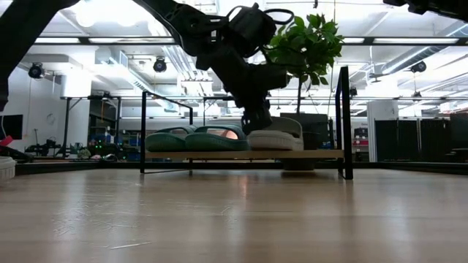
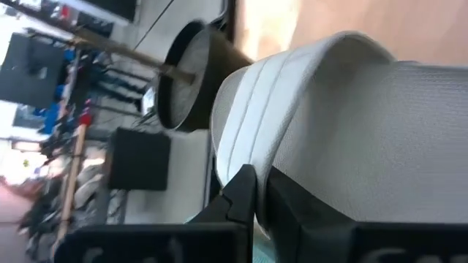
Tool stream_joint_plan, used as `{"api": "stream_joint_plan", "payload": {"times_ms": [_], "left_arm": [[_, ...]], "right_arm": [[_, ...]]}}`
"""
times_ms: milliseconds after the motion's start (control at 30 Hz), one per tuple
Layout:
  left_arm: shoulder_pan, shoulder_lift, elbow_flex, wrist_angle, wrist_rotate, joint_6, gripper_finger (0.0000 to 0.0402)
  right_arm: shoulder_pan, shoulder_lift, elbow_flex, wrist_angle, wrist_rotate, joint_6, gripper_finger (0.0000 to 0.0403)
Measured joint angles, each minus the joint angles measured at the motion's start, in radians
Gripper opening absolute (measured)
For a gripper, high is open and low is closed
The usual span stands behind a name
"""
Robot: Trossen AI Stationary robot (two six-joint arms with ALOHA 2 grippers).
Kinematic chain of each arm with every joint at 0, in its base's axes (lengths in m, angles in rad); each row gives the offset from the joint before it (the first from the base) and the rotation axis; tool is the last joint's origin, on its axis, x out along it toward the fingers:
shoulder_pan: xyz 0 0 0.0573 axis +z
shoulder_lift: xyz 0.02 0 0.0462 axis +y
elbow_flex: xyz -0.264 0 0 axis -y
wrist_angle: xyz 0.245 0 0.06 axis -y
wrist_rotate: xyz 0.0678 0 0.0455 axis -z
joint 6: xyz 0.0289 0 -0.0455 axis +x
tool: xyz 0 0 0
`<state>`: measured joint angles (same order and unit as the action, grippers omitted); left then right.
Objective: Pick and place slides into the shelf
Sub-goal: Put the top gray slipper on the shelf
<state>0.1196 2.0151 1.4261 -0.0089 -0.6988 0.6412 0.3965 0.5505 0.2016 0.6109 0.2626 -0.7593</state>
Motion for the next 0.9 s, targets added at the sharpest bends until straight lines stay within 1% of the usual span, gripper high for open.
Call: {"api": "stream_joint_plan", "payload": {"times_ms": [167, 333, 533, 900], "left_arm": [[0.001, 0.0, 0.0, 0.004, -0.045, 0.001, 0.0002], [0.002, 0.001, 0.0, 0.027, -0.096, 0.001, 0.0001], [0.003, 0.001, -0.003, 0.029, -0.095, 0.0, 0.0001], [0.003, 0.001, -0.036, 0.028, -0.069, -0.011, 0.0]], "right_arm": [[0.0, 0.0, 0.0, 0.0, 0.0, 0.0, 0.0082], [0.0, 0.0, 0.0, 0.0, 0.0, 0.0, 0.0084], [0.0, 0.0, 0.0, -0.002, 0.0, 0.0, 0.0089], [0.0, 0.0, 0.0, -0.003, 0.0, 0.0, 0.008]]}}
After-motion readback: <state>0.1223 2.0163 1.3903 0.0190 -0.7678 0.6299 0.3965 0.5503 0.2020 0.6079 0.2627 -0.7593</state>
